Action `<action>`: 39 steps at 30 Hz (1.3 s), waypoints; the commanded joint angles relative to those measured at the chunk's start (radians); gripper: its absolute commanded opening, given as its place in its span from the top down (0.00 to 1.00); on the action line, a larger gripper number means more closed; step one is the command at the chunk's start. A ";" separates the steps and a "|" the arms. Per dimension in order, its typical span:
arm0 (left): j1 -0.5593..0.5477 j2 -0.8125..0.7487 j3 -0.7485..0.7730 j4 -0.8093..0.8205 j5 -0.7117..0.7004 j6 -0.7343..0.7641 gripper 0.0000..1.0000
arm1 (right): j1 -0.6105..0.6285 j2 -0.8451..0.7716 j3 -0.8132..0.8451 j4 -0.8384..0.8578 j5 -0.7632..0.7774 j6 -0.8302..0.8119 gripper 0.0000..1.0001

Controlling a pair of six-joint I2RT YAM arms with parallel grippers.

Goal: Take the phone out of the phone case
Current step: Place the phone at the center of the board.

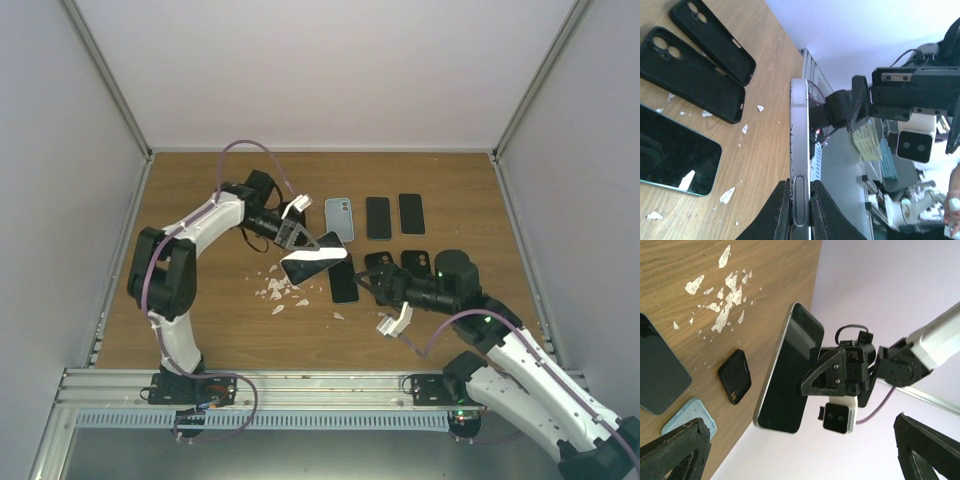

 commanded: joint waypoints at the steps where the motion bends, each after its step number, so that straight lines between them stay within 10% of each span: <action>1: 0.043 -0.205 -0.121 0.399 -0.017 -0.406 1.00 | -0.003 -0.019 0.034 0.030 0.039 -0.018 0.00; 15: 0.104 -0.672 -0.637 1.021 -0.271 -1.003 1.00 | -0.003 -0.045 0.058 0.144 0.213 0.383 0.00; 39: 0.109 -0.693 -1.028 1.153 -0.550 -1.210 1.00 | -0.004 0.094 0.231 0.181 0.478 0.983 0.00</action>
